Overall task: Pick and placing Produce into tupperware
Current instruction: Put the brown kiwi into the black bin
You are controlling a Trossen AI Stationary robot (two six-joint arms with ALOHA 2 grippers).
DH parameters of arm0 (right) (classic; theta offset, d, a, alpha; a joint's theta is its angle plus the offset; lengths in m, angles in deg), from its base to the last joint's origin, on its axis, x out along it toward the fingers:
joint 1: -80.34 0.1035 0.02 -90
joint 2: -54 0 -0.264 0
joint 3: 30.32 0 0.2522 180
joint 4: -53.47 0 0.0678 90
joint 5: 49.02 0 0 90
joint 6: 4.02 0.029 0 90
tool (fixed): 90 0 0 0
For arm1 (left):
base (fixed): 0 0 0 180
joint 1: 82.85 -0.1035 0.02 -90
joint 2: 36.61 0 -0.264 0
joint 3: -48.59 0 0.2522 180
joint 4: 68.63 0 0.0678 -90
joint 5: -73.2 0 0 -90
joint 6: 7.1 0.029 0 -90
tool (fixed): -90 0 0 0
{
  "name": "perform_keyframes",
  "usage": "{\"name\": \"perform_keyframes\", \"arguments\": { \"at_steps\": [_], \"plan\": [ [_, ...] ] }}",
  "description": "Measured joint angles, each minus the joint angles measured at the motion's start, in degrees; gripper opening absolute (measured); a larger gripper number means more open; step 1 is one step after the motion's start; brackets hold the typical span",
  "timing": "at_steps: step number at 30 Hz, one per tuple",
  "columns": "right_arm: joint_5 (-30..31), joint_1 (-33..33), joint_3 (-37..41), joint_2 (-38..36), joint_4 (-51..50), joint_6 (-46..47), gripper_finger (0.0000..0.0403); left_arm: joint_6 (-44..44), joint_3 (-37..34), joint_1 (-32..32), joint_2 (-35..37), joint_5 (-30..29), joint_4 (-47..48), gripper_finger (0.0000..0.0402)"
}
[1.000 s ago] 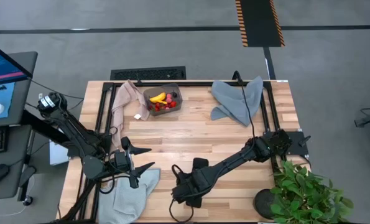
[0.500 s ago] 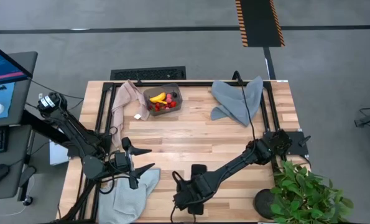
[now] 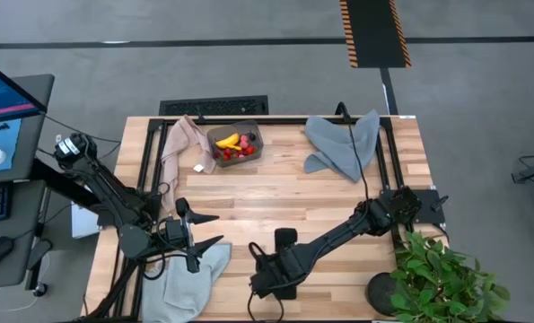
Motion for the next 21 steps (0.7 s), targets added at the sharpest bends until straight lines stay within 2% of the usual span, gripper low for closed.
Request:
{"name": "perform_keyframes", "arguments": {
  "at_steps": [4,8,13,21],
  "plan": [
    [-4.94,-0.09,0.00,-0.12,-0.64,0.11,0.0256,-0.02,0.00,-0.02,0.00,0.00,0.00,0.0236],
    [-10.45,1.03,0.00,-0.14,5.99,-4.96,0.0256,-0.02,0.00,-0.02,0.00,0.00,0.00,0.0236],
    [-13.86,2.10,0.00,-0.14,11.46,-6.84,0.0256,-0.04,0.00,-0.02,0.00,0.00,0.00,0.0236],
    [-17.40,2.47,0.00,-0.16,12.98,-8.08,0.0261,-0.07,-0.02,-0.02,0.00,0.00,0.00,0.0236]
  ]
}}
